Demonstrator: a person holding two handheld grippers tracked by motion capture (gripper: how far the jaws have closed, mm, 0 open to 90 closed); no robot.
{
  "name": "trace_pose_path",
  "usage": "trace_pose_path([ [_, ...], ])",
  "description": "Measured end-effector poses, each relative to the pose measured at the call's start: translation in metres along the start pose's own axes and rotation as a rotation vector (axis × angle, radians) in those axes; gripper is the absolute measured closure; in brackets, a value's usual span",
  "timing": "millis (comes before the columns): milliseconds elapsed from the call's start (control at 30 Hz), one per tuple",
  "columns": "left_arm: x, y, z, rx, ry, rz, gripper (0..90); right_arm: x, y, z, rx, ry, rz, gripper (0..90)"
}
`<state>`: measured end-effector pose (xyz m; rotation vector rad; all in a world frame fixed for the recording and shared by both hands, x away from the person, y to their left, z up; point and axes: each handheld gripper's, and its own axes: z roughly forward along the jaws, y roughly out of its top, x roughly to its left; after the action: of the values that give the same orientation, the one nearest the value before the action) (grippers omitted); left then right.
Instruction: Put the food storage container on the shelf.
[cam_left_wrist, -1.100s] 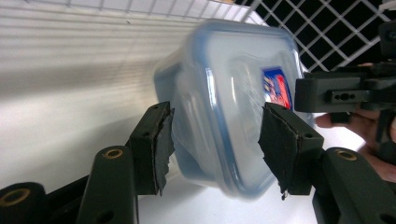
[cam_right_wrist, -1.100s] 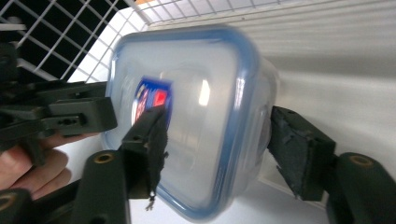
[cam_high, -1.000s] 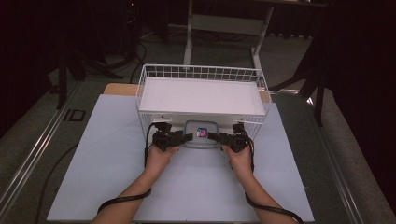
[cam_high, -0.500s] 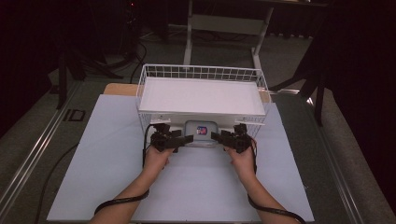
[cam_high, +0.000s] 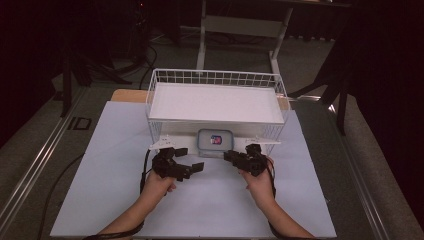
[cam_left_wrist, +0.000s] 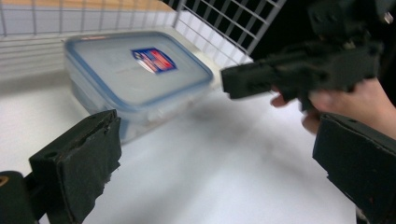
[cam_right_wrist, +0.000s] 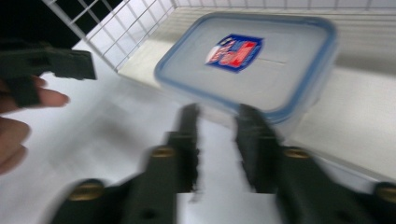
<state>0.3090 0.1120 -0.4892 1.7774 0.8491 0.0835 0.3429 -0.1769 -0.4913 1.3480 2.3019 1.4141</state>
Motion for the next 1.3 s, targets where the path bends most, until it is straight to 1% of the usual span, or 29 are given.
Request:
trace_pose_path([
  [33, -0.004, -0.002, -0.004, 0.002, 0.01, 0.033, 2.2, 0.002, -0.001, 0.001, 0.009, -0.009, -0.011, 87.4],
  [67, -0.006, -0.005, -0.008, -0.006, 0.016, 0.048, 2.2, 0.006, -0.003, 0.004, 0.018, -0.015, -0.024, 89.8],
  [100, -0.007, -0.008, -0.01, -0.015, 0.021, 0.051, 2.2, 0.008, -0.004, 0.007, 0.022, -0.014, -0.026, 89.9],
  [133, -0.007, -0.013, -0.012, -0.02, 0.026, 0.045, 2.2, 0.01, -0.005, 0.01, 0.026, -0.009, -0.028, 89.9],
  [233, -0.006, -0.027, -0.015, -0.018, 0.024, -0.002, 2.2, 0.015, -0.009, 0.02, 0.043, 0.011, -0.03, 89.9],
  [267, -0.006, -0.027, -0.015, -0.018, 0.024, -0.002, 2.2, 0.015, -0.009, 0.02, 0.043, 0.011, -0.03, 89.9],
  [300, -0.007, -0.04, -0.015, -0.036, 0.025, -0.022, 2.2, 0.017, -0.01, 0.025, 0.049, 0.014, -0.038, 89.9],
  [333, -0.007, -0.044, -0.015, -0.031, 0.045, -0.008, 2.2, 0.018, -0.012, 0.034, 0.066, 0.003, -0.044, 90.0],
  [367, -0.008, -0.047, -0.014, -0.029, 0.064, 0.013, 2.2, 0.017, -0.012, 0.038, 0.075, -0.005, -0.043, 89.9],
  [433, -0.008, -0.047, -0.015, -0.027, 0.079, 0.026, 2.2, 0.015, -0.012, 0.043, 0.074, -0.023, -0.044, 89.9],
  [500, -0.009, -0.047, -0.018, -0.064, 0.09, 0.023, 2.2, 0.011, -0.011, 0.045, 0.058, -0.031, -0.033, 89.9],
  [600, -0.007, -0.048, -0.02, -0.083, 0.101, 0.022, 2.2, 0.007, -0.01, 0.05, 0.058, -0.037, -0.015, 90.0],
  [667, -0.005, -0.048, -0.02, -0.071, 0.107, 0.019, 2.2, 0.005, -0.009, 0.054, 0.058, -0.041, -0.01, 90.0],
  [733, -0.005, -0.049, -0.02, -0.075, 0.107, 0.022, 2.2, 0.004, -0.007, 0.057, 0.049, -0.04, 0.002, 89.9],
  [767, -0.004, -0.048, -0.019, -0.064, 0.107, 0.027, 2.2, 0.003, -0.005, 0.058, 0.048, -0.039, 0.004, 90.0],
  [833, -0.004, -0.049, -0.018, -0.065, 0.107, 0.032, 2.2, 0.002, -0.003, 0.061, 0.041, -0.047, -0.002, 89.9],
  [900, -0.004, -0.049, -0.017, -0.054, 0.106, 0.037, 2.2, 0.002, 0.0, 0.064, 0.037, -0.048, 0.001, 89.9],
  [933, -0.004, -0.05, -0.016, -0.059, 0.104, 0.035, 2.2, 0.001, 0.001, 0.065, 0.037, -0.051, -0.001, 90.0],
  [1000, -0.003, -0.05, -0.016, -0.051, 0.104, 0.038, 2.2, 0.001, 0.004, 0.069, 0.033, -0.058, -0.006, 90.0],
  [1033, -0.004, -0.05, -0.016, -0.056, 0.106, 0.04, 2.2, 0.0, 0.006, 0.071, 0.032, -0.063, -0.005, 89.9],
  [1100, -0.004, -0.049, -0.017, -0.051, 0.114, 0.049, 2.2, -0.002, 0.009, 0.074, 0.025, -0.073, -0.011, 90.0],
  [1167, -0.004, -0.05, -0.017, -0.058, 0.112, 0.047, 2.2, -0.004, 0.012, 0.077, 0.023, -0.087, -0.006, 90.0],
  [1200, -0.004, -0.049, -0.017, -0.052, 0.113, 0.046, 2.2, -0.006, 0.014, 0.078, 0.017, -0.091, -0.003, 90.0],
  [1300, -0.003, -0.05, -0.018, -0.054, 0.113, 0.046, 2.2, -0.01, 0.017, 0.08, 0.008, -0.095, 0.017, 89.9],
])
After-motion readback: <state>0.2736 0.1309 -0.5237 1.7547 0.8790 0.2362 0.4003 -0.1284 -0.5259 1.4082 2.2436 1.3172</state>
